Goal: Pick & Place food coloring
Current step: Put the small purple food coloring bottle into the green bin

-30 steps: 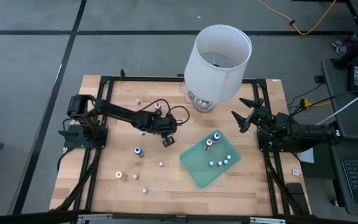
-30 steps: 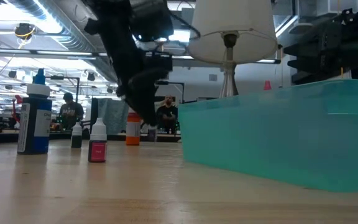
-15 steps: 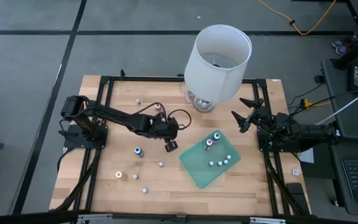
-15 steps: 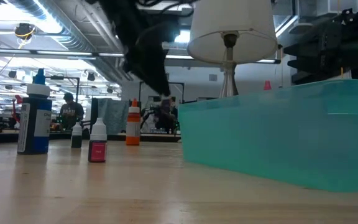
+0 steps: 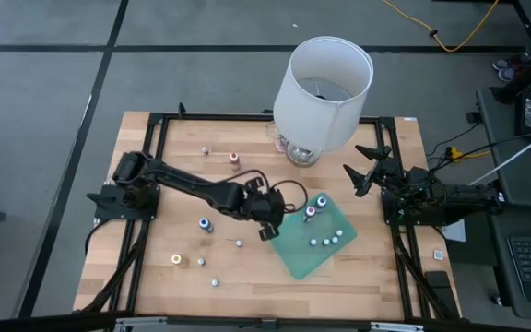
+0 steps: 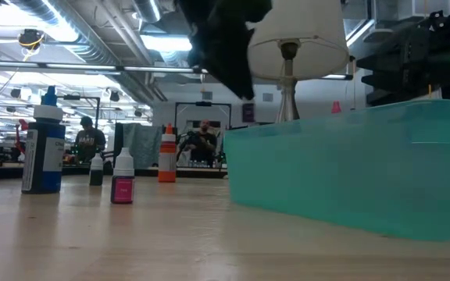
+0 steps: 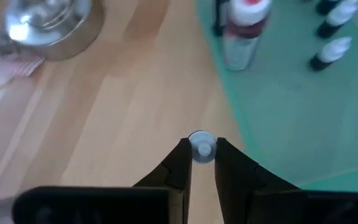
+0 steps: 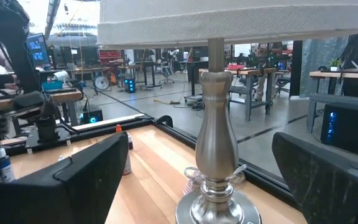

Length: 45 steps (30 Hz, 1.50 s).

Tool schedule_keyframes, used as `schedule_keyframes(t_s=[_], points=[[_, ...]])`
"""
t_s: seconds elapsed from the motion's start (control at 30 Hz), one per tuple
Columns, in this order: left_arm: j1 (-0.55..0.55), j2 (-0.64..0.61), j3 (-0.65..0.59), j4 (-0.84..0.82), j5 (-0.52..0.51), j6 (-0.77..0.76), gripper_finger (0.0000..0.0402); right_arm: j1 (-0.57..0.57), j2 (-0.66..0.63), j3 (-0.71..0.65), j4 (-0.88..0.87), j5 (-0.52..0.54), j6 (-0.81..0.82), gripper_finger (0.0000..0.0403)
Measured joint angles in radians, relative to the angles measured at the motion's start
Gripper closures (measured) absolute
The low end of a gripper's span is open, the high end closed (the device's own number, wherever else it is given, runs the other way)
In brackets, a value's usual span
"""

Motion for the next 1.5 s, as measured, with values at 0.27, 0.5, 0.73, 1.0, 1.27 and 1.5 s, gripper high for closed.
schedule_keyframes(t_s=[0.27,0.5,0.73,1.0,1.27,1.5], points=[[-0.058,0.076,0.13,-0.009,-0.038,0.011,0.0357,0.0,0.0,0.0,0.0,0.0,0.0,0.0006],[-0.098,0.164,0.231,-0.016,-0.042,0.028,0.0357,0.0,0.0,0.0,0.0,0.0,0.0,0.0006],[-0.117,0.266,0.349,-0.034,-0.032,0.03,0.0357,0.0,0.0,0.0,0.0,0.0,0.0,0.0006],[-0.122,0.392,0.47,-0.033,0.003,0.037,0.0357,0.0,0.0,0.0,0.0,0.0,0.0,0.0006],[-0.122,0.505,0.578,-0.025,0.031,0.053,0.0357,0.0,0.0,0.0,-0.001,0.0,0.0,0.0006],[-0.122,0.558,0.609,-0.02,0.042,0.054,0.0357,0.0,0.0,0.0,0.0,0.0,0.0,0.0006]])
